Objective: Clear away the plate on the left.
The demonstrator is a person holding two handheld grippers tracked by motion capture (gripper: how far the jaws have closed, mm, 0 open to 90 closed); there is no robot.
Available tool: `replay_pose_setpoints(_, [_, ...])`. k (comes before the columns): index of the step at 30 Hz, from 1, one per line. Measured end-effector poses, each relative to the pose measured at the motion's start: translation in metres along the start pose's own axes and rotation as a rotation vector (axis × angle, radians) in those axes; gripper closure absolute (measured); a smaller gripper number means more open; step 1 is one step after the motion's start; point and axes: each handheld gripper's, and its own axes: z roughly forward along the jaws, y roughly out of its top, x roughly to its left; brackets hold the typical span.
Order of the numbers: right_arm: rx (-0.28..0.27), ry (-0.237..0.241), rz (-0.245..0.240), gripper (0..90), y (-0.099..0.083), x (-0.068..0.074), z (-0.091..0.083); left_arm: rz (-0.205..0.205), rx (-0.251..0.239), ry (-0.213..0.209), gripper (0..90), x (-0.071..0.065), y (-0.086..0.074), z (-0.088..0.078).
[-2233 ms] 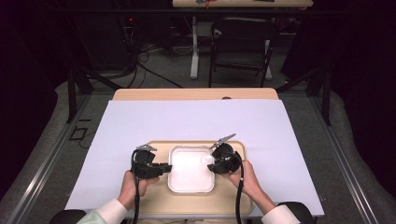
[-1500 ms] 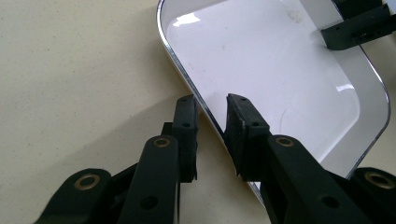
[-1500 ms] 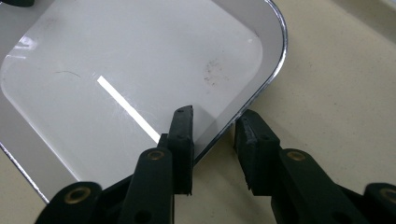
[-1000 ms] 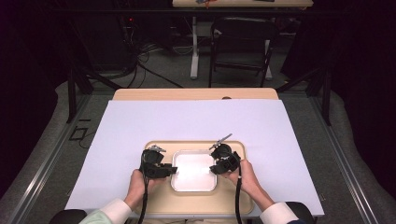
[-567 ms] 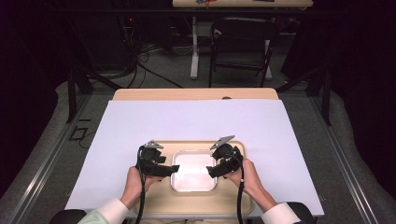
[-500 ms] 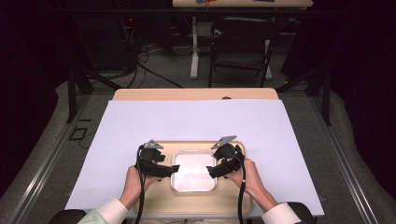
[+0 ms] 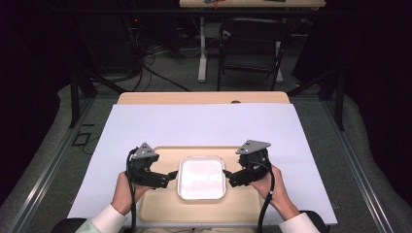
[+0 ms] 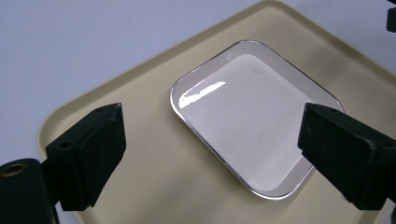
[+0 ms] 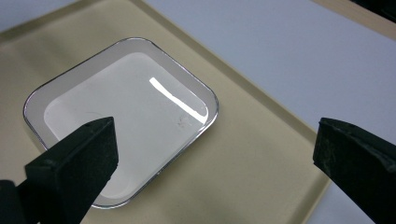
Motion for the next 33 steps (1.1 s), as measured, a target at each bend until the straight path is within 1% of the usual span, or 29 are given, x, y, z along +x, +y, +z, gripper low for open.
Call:
replay_pose_setpoints(2, [-0.019,-0.01,-0.001,0.0,-0.001,-0.002,-0.005,-0.002,-0.014,0.005,6.8,0.003,0.0,-0.004])
replay_pose_setpoints(7, [-0.045,-0.033,0.007,0.0,-0.006,-0.007,-0.016,-0.017,-0.036,0.0,5.7,0.004,-0.002,-0.01])
replay_pose_setpoints(12, [-0.066,-0.059,0.018,0.0,-0.012,-0.01,-0.028,-0.004,-0.039,0.006,4.6,0.005,-0.005,-0.015])
replay_pose_setpoints(18, [-0.093,-0.083,0.029,0.0,-0.021,-0.014,-0.042,-0.008,-0.062,0.016,3.6,0.007,-0.009,-0.024])
replay_pose_setpoints(23, [-0.114,-0.109,0.044,0.0,-0.031,-0.017,-0.055,-0.014,-0.069,0.029,2.9,0.01,-0.015,-0.033])
replay_pose_setpoints(27, [-0.127,-0.137,0.064,0.0,-0.04,-0.019,-0.065,-0.022,-0.076,0.049,2.0,0.013,-0.022,-0.042])
replay_pose_setpoints(33, [-0.136,-0.165,0.094,0.0,-0.054,-0.021,-0.077,-0.046,-0.085,0.078,0.9,0.018,-0.034,-0.055])
